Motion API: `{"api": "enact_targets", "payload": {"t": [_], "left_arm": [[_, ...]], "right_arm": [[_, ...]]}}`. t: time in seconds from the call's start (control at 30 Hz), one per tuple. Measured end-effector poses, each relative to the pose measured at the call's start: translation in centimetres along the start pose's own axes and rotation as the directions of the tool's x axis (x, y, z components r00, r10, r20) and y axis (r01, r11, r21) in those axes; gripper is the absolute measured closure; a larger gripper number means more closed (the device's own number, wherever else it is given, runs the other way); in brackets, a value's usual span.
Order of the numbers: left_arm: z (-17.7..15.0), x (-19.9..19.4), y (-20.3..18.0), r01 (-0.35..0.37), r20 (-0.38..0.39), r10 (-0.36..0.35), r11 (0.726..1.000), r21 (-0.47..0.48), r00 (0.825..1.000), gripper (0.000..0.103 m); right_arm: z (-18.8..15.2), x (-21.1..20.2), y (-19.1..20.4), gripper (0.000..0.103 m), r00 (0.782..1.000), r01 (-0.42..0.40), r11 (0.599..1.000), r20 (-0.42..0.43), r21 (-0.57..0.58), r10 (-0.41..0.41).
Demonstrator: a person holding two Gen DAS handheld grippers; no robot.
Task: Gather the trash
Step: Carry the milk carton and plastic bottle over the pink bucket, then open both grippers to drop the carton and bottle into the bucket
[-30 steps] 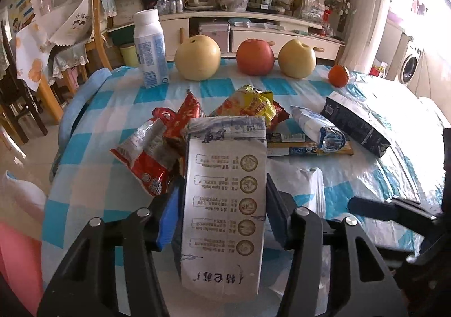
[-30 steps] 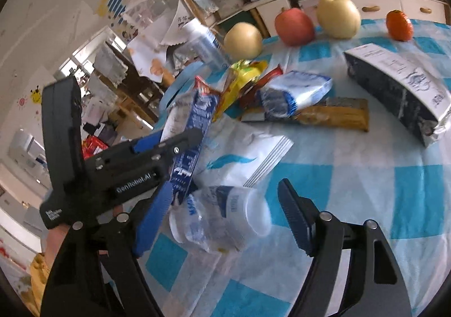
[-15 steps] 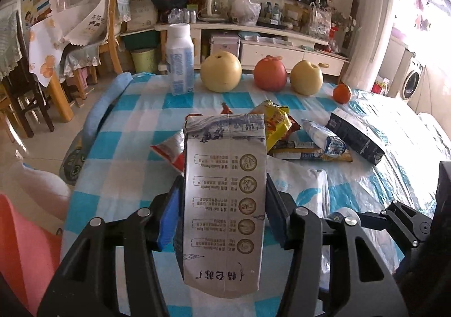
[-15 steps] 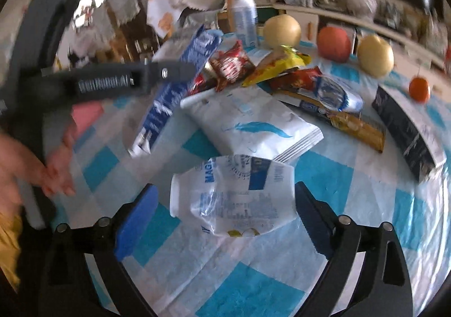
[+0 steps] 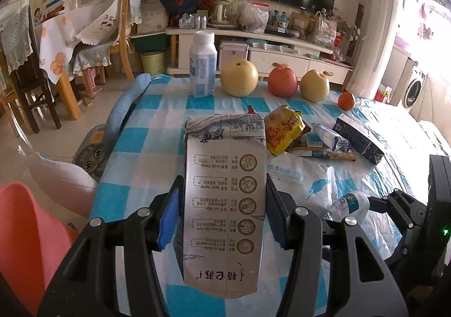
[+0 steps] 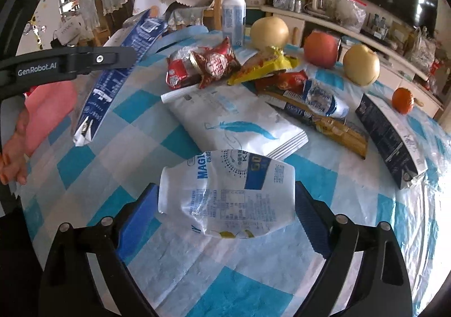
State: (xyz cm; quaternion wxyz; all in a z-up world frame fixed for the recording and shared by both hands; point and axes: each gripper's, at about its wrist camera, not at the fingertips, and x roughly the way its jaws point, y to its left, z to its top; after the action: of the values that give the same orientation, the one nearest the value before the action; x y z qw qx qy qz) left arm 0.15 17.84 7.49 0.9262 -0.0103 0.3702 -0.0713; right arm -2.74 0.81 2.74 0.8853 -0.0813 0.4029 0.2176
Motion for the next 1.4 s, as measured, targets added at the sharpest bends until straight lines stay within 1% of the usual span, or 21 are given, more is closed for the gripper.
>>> {"api": "enact_targets", "payload": {"t": [0.3, 0.47, 0.63, 0.8, 0.9, 0.97, 1.1, 1.23, 1.37, 1.4], "left_arm": [[-0.5, -2.4, 2.4, 0.003, 0.035, -0.003, 1.000, -0.023, 0.999, 0.047], [-0.8, -4.0, 3.9, 0.005, 0.064, -0.002, 0.999, -0.042, 0.998, 0.047], [-1.0, -5.7, 5.8, -0.001, 0.095, 0.007, 0.998, -0.069, 0.995, 0.047], [-1.2, -7.2, 8.1, -0.015, 0.123, 0.028, 0.994, -0.112, 0.992, 0.047], [-1.4, -8.1, 10.5, 0.012, 0.142, 0.015, 0.982, -0.191, 0.990, 0.047], [-1.6, -8.7, 11.9, -0.012, 0.149, 0.046, 0.975, -0.221, 0.988, 0.047], [-2.3, -9.9, 15.4, -0.056, 0.161, 0.110, 0.950, -0.306, 0.981, 0.047], [-3.4, -10.7, 19.6, -0.110, 0.147, 0.183, 0.907, -0.407, 0.972, 0.047], [-4.3, -11.2, 23.3, -0.174, 0.114, 0.265, 0.847, -0.501, 0.958, 0.047], [-4.7, -11.4, 24.2, -0.191, 0.102, 0.285, 0.826, -0.531, 0.953, 0.047]], "right_arm": [[0.8, -1.5, 1.4, 0.011, 0.998, -0.020, 0.999, 0.064, 0.027, 0.018], [1.5, -2.3, 2.4, 0.011, 0.994, -0.060, 0.996, 0.090, 0.061, 0.055], [2.7, -3.4, 4.4, 0.011, 0.988, -0.095, 0.994, 0.127, 0.059, 0.086], [4.4, -4.4, 7.5, 0.011, 0.978, -0.141, 0.990, 0.161, 0.019, 0.136], [5.5, -4.7, 10.1, 0.011, 0.972, -0.168, 0.985, 0.165, -0.025, 0.170], [6.2, -4.6, 11.8, 0.011, 0.967, -0.189, 0.981, 0.166, -0.050, 0.195], [8.2, -4.2, 16.4, 0.011, 0.948, -0.255, 0.960, 0.168, -0.114, 0.271], [10.1, -3.4, 21.6, 0.011, 0.931, -0.292, 0.934, 0.162, -0.208, 0.327], [11.6, -2.1, 26.1, 0.011, 0.919, -0.314, 0.908, 0.152, -0.277, 0.364], [11.8, -1.8, 26.9, 0.011, 0.917, -0.317, 0.903, 0.149, -0.289, 0.369]]}}
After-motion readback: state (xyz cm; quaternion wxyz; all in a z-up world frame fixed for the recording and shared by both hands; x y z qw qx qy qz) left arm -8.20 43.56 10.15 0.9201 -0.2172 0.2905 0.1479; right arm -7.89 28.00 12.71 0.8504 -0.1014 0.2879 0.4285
